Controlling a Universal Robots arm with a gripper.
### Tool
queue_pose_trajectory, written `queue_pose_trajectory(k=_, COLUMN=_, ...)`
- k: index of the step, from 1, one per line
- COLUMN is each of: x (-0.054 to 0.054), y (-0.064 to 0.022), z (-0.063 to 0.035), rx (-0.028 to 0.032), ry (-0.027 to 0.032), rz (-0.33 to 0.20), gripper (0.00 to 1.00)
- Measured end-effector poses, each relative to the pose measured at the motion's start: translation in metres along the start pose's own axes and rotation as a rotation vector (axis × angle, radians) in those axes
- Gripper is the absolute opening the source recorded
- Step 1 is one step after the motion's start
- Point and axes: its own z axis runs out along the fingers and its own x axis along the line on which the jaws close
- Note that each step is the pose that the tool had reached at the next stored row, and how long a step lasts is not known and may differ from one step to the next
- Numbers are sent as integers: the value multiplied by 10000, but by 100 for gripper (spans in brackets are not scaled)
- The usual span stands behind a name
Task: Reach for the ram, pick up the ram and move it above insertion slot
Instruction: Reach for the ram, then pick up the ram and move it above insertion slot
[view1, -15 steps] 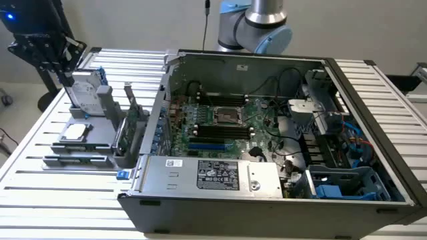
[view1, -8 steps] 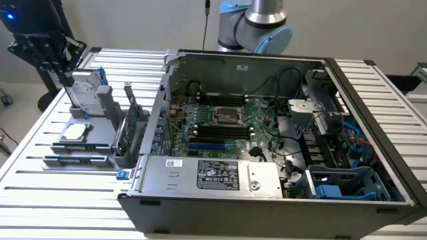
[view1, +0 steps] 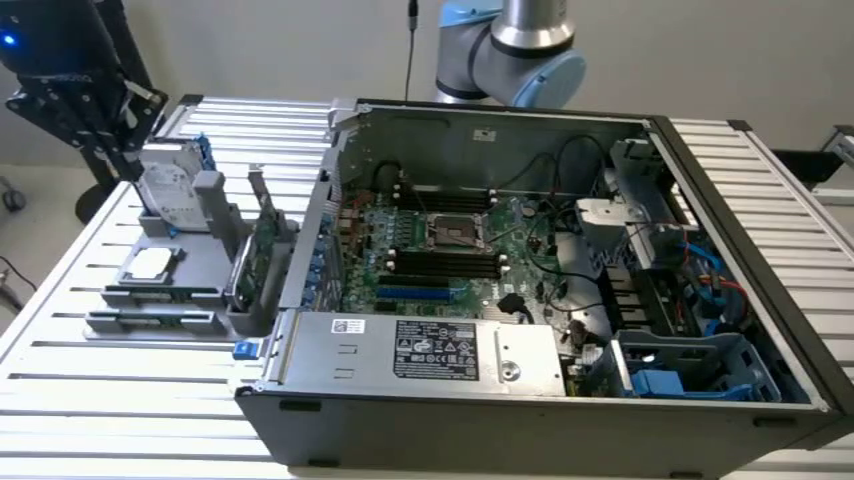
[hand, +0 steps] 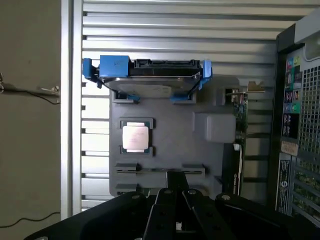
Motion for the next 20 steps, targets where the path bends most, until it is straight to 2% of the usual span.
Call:
queue_pose_trajectory(k=7, x=14, y=-318, z=-11, rx=-1, ry=-1, rz=5, gripper=11)
queue_pose_trajectory(k=11, x=101, y=-456, z=-9, rx=1, ry=0, rz=4, gripper=11)
queue_pose_trajectory(k=13, x=125, y=-478, z=-9, rx=0, ry=0, rz=3, gripper=11)
queue_pose_trajectory(k=18, x=126, y=-469, z=-8, rx=-1, ry=-1, rz=-3, gripper=11)
queue_pose_trajectory(k=20, x=126, y=-458, z=-7, rx=0, ry=9, rz=-256, gripper=11)
